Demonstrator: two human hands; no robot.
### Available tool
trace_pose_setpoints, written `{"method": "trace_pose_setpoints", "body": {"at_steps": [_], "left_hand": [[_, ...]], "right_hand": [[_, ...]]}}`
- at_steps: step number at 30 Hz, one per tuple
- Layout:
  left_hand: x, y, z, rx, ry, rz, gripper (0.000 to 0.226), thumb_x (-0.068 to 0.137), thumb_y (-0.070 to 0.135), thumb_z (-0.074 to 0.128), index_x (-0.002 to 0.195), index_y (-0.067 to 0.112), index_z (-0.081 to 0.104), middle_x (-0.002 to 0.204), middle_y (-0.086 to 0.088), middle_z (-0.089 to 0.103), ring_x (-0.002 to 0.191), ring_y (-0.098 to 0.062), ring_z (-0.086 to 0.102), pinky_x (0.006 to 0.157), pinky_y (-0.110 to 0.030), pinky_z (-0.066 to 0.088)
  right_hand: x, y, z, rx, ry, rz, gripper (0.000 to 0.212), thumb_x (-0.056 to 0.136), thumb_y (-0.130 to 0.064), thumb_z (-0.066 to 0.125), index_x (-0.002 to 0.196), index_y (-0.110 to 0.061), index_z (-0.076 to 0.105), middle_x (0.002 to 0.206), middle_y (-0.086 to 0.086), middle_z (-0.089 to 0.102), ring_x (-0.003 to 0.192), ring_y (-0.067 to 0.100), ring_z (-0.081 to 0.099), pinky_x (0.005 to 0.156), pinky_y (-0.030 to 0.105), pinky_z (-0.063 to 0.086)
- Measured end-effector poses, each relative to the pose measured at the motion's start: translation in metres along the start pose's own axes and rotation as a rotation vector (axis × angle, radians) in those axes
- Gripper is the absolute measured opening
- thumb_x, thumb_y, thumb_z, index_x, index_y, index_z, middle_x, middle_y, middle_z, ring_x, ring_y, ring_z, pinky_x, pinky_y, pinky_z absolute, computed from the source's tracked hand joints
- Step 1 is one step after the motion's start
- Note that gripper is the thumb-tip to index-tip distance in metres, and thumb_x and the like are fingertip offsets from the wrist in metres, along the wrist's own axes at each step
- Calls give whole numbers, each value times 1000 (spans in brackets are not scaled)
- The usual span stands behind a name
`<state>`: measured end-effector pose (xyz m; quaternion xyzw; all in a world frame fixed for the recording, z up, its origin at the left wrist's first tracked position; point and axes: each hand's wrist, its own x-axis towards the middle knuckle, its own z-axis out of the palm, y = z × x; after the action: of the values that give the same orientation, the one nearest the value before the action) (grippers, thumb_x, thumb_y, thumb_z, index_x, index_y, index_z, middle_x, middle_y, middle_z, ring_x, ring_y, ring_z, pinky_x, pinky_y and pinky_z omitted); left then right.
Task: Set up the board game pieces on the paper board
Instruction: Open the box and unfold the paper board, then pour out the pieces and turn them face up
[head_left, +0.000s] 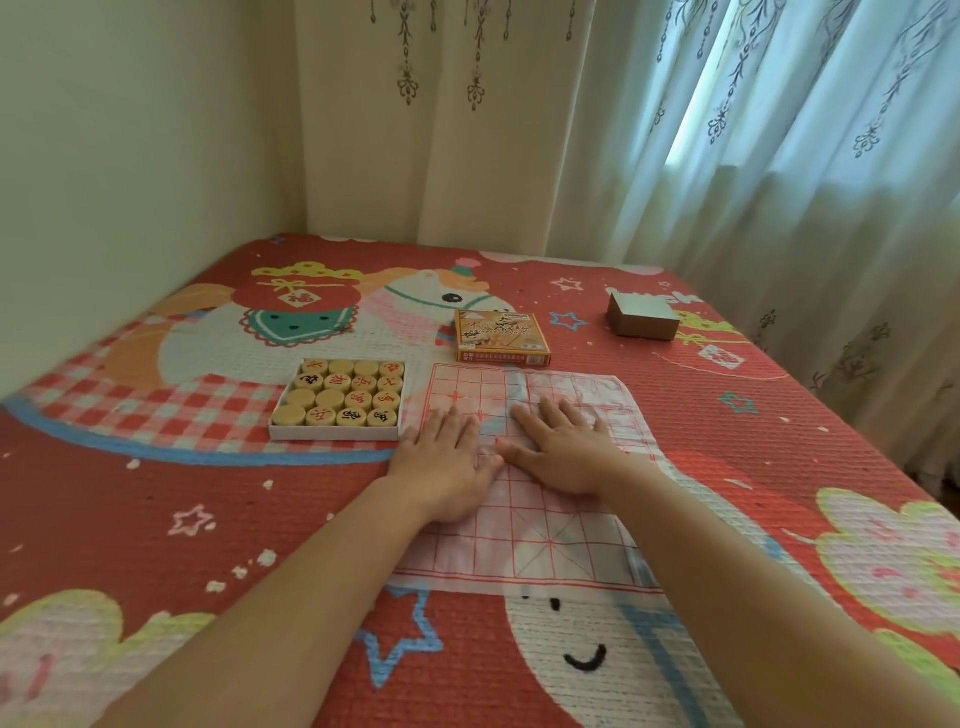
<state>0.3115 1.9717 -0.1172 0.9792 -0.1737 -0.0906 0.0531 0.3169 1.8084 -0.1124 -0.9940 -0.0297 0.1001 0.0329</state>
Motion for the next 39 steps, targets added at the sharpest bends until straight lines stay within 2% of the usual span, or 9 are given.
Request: {"method": "trace_pose_setpoints", "body": {"at_steps": [10, 15, 17, 20, 21, 23, 26, 35, 39], "left_hand": [[-26, -15, -9, -26, 42, 84, 73, 95, 57, 15, 150, 9, 8, 159, -7, -2, 146, -17, -4, 117, -36, 0], [-51, -45, -34, -218, 575, 134, 49, 95, 42, 41, 133, 12, 48, 139, -3, 46, 130, -18, 38, 104, -28, 30], [-46, -66, -39, -223, 648, -22, 58, 88, 45, 52, 135, 13, 42, 134, -6, 46, 125, -22, 39, 103, -32, 32], [-30, -100, -35, -278, 492, -260, 97, 70, 62, 65, 143, 14, 22, 138, -13, 37, 128, -29, 35, 106, -41, 34], [-25, -109, -31, -303, 444, -292, 108, 62, 68, 67, 143, 16, 19, 137, -14, 38, 127, -31, 36, 105, -43, 36], [-17, -122, -27, -353, 370, -317, 122, 47, 76, 68, 143, 20, 15, 134, -14, 42, 124, -32, 40, 101, -46, 40], [-9, -131, -25, -402, 297, -317, 133, 40, 80, 68, 146, 24, 9, 140, -10, 44, 126, -30, 43, 100, -46, 42], [4, -142, -16, -462, 482, -281, 128, 50, 65, 77, 148, 29, 2, 139, -9, 36, 125, -25, 39, 98, -38, 40], [11, -144, -20, -473, 566, -199, 129, 54, 58, 79, 148, 27, -4, 144, -8, 28, 131, -22, 31, 103, -36, 35]], "right_hand": [[2, -3, -8, 7, -65, 45, 70, 86, -70, 17, 146, -39, 0, 157, -1, -8, 144, 25, -10, 112, 59, -2], [10, -41, -30, 235, 299, 1, 53, 95, -51, 30, 133, -17, 47, 140, 9, 44, 129, 26, 39, 102, 43, 36], [15, -66, -38, 351, 331, -32, 37, 96, -34, 37, 103, -9, 64, 108, 12, 64, 99, 26, 58, 83, 37, 48], [28, -98, -39, 594, 212, -38, 29, 91, -13, 40, 77, 3, 59, 71, 17, 56, 67, 23, 49, 56, 29, 36], [33, -105, -37, 704, 174, -29, 26, 90, -8, 41, 90, 9, 60, 86, 32, 56, 69, 22, 46, 57, 29, 34], [42, -116, -34, 878, 122, 4, 32, 89, -3, 41, 114, 13, 51, 85, 5, 46, 72, 23, 47, 58, 33, 35], [53, -129, -36, 957, 75, 54, 35, 90, 1, 39, 123, 2, 51, 91, 13, 56, 69, 19, 51, 53, 26, 37], [88, -139, -61, 1226, -32, 303, 8, 95, -12, 40, 100, -7, 43, 68, 10, 49, 51, 14, 37, 48, 26, 30], [107, -142, -60, 1273, -12, 298, 23, 95, -13, 36, 74, -9, 45, 64, 4, 41, 52, 13, 33, 50, 25, 27]]}}
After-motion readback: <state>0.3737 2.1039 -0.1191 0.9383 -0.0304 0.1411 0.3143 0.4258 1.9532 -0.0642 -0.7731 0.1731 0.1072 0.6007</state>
